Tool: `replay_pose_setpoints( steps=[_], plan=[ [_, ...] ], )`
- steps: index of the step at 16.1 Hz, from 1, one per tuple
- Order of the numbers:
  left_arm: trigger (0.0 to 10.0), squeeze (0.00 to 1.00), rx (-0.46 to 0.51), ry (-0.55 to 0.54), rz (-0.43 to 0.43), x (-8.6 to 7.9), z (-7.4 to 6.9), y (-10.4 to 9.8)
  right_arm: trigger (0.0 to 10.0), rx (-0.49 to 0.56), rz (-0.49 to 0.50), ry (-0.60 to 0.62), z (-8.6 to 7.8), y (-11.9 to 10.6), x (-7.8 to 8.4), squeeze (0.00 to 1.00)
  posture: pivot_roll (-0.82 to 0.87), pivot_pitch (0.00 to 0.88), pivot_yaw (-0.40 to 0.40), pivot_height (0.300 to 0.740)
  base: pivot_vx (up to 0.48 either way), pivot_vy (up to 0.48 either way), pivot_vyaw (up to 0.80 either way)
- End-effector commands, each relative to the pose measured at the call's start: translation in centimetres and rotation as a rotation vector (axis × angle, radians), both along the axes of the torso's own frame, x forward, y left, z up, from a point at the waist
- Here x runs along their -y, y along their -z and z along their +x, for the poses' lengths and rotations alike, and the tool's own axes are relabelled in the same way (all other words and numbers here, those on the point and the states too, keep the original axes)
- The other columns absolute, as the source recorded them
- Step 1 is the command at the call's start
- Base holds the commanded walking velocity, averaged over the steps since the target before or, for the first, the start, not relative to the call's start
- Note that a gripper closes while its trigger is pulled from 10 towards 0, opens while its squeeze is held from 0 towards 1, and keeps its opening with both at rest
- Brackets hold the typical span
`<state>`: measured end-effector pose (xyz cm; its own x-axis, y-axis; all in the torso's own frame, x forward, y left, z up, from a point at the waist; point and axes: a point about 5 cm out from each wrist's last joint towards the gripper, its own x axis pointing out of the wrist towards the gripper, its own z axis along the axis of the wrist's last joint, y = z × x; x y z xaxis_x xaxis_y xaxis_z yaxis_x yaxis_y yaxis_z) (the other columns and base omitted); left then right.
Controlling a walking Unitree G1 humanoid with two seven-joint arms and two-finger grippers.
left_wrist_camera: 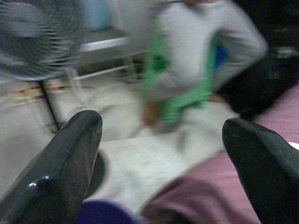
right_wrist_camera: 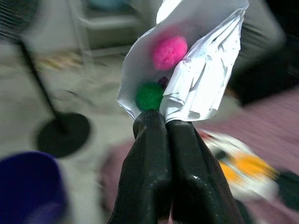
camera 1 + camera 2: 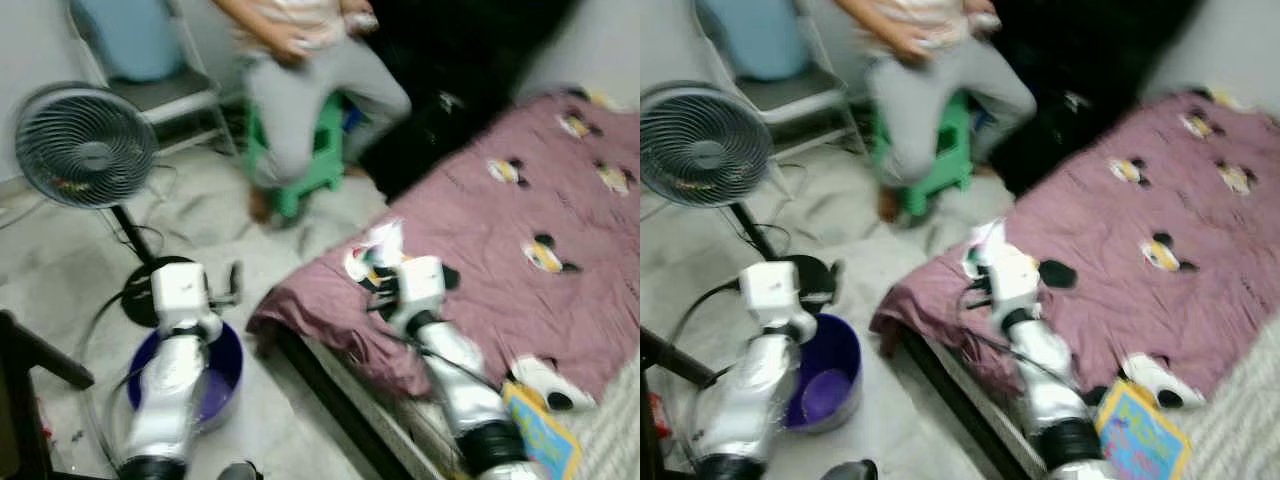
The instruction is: Clean up the room
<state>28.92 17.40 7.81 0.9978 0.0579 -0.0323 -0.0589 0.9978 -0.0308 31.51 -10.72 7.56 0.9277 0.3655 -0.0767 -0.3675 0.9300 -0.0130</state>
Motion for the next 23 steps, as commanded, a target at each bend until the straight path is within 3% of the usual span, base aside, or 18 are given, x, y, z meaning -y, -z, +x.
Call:
replay_pose_setpoints(
  steps=[1,6,13,19,23],
  plan=[
    [10.0,0.00,-0.001,0.009,-0.013,0.5,0.0,0.0,10.0,-0.002,-0.017,0.010,0.0,0.1,0.8,0.00,-0.01,0.106,-0.054,0.740,0.000,0.000,0.80],
    [10.0,0.00,-0.011,0.006,-0.003,0.5,-0.1,0.4,10.0,-0.011,0.001,0.010,0.0,0.4,0.6,0.00,0.00,0.092,-0.055,0.740,0.000,0.000,0.75],
    [10.0,0.00,-0.010,-0.078,0.004,-0.2,-0.8,1.1,10.0,-0.040,-0.004,-0.054,0.7,0.7,-1.1,0.00,0.07,0.054,-0.121,0.740,0.000,0.000,0.00],
    [10.0,0.00,-0.027,0.024,0.025,0.7,0.4,1.0,10.0,-0.021,0.025,0.045,0.5,0.9,0.2,0.00,0.00,0.061,-0.021,0.740,0.000,0.000,0.00],
    [10.0,0.00,-0.030,0.057,0.024,1.2,0.8,0.9,10.0,0.000,0.033,0.073,0.6,0.7,0.4,0.00,-0.02,0.070,0.001,0.740,0.000,0.000,0.00]
  ],
)
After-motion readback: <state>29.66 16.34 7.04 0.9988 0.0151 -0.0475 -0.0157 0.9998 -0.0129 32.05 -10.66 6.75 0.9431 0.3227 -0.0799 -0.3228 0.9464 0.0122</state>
